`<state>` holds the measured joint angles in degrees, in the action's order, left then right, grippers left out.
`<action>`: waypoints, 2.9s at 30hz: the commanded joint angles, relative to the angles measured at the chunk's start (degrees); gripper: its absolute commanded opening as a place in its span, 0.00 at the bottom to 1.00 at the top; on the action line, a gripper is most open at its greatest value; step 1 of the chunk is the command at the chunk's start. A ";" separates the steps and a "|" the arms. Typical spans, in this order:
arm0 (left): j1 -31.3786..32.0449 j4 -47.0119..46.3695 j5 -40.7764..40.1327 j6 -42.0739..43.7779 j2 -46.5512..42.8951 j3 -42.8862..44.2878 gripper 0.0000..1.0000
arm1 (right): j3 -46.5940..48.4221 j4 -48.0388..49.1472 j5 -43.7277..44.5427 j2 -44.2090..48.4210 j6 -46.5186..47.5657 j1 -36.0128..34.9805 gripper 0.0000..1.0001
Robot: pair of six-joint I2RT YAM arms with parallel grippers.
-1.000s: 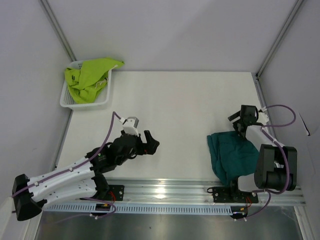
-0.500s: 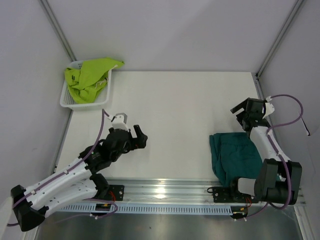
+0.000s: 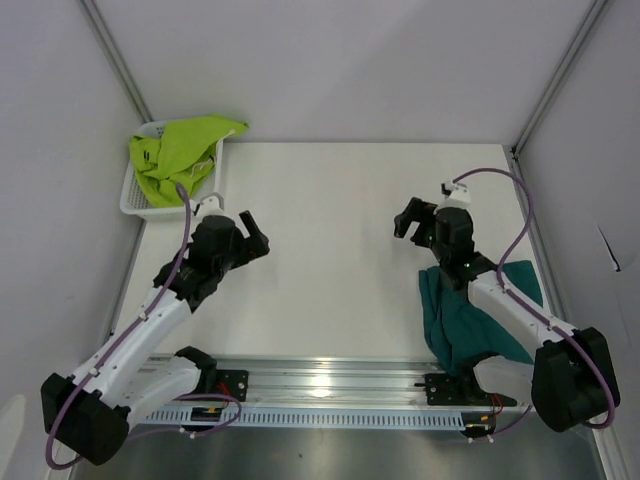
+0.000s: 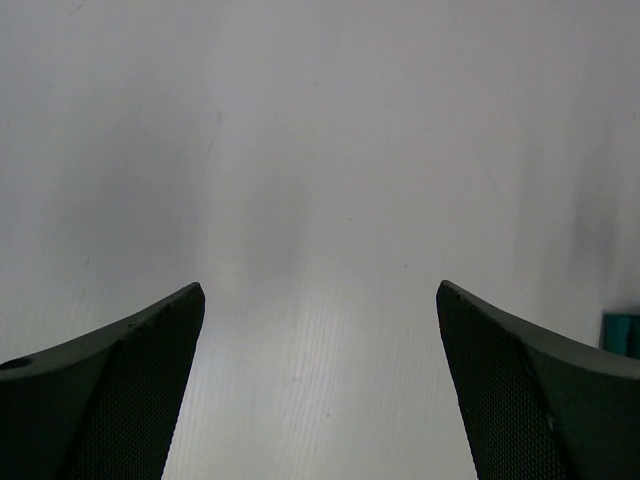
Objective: Fold and stack the shorts
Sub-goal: Neatly place the folded shorts to the corner, then grab the shorts from the pile
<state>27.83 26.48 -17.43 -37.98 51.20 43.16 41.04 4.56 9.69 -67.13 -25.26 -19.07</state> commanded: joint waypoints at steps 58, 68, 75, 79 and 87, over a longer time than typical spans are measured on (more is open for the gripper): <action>-41.54 -4.85 19.62 -41.04 92.48 82.96 0.97 | -7.90 22.51 4.11 -7.75 5.22 -13.36 0.99; -43.04 -24.01 22.61 -45.26 101.02 87.36 0.16 | -7.99 22.43 4.11 -7.04 5.74 -13.19 1.00; -42.95 -29.12 22.88 -38.95 95.85 84.37 0.00 | -7.29 22.34 3.05 -8.45 6.01 -13.10 1.00; -41.72 -28.50 24.55 -36.99 88.83 80.08 0.00 | -7.02 22.16 2.09 -8.37 6.09 -13.18 0.99; -39.44 -34.83 24.55 -35.85 70.90 58.99 0.00 | -6.67 22.25 1.12 -9.16 6.27 -13.19 0.99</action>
<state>-13.15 -1.52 6.24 -75.94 133.32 106.34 32.18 25.12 11.07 -75.81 -20.25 -32.38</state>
